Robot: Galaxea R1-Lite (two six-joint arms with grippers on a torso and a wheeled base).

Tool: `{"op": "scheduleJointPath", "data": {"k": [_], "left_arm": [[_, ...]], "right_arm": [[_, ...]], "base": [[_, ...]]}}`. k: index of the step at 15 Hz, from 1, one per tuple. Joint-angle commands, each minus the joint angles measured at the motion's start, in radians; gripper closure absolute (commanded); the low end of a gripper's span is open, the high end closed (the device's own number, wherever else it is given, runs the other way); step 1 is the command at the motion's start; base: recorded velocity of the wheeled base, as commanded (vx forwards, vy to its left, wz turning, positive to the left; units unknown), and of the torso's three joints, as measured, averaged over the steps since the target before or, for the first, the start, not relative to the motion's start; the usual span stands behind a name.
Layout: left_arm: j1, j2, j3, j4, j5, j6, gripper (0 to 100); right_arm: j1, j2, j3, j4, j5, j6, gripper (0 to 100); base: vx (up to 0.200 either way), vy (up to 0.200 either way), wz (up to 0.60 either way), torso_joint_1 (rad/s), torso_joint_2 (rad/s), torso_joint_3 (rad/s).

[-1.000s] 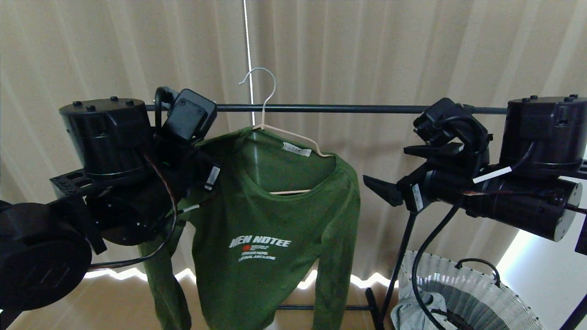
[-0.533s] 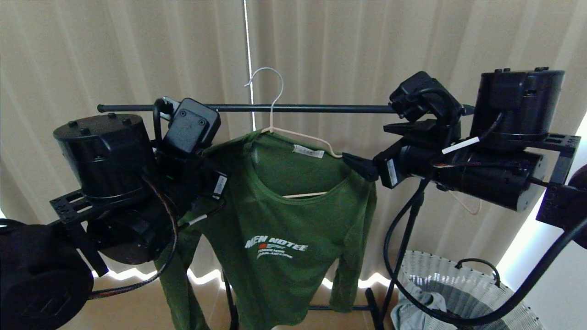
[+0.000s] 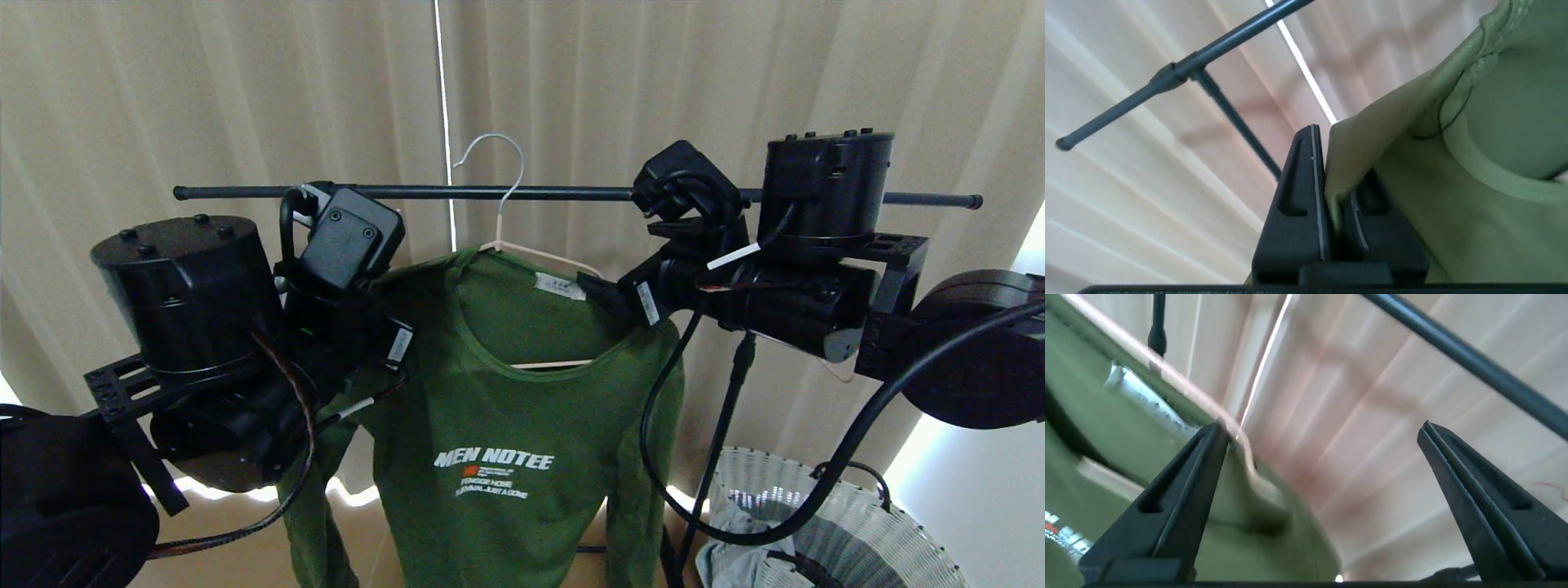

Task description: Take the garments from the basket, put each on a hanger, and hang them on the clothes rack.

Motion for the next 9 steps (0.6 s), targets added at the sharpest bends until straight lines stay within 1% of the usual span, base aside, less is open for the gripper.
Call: {"op": "scheduleJointPath", "data": {"k": [1,3,6,8,9], "left_arm": [[-0.023,-0.005,-0.002,0.0,0.001,0.0,100],[-0.046,-0.012,-0.004,0.0,0.001,0.0,100],[-0.052,-0.008,-0.008,0.0,-0.001,0.003,100],[-0.052,-0.008,-0.007,0.0,-0.018,0.012,100],[-0.052,-0.012,-0.008,0.0,-0.042,0.012,100]], "right_arm": [[0.0,0.018,-0.001,-0.003,0.0,0.0,0],[0.001,0.019,-0.003,-0.003,0.0,0.0,0],[0.021,0.016,-0.001,-0.003,0.0,-0.002,0],[0.021,0.016,-0.001,-0.001,0.0,-0.003,0],[0.021,0.016,0.003,-0.003,0.0,-0.006,0]], "base": [[0.0,0.0,0.0,0.0,0.0,0.0],[0.0,0.0,0.0,0.0,0.0,0.0],[0.0,0.0,0.0,0.0,0.0,0.0],[0.0,0.0,0.0,0.0,0.0,0.0],[0.0,0.0,0.0,0.0,0.0,0.0]]}}
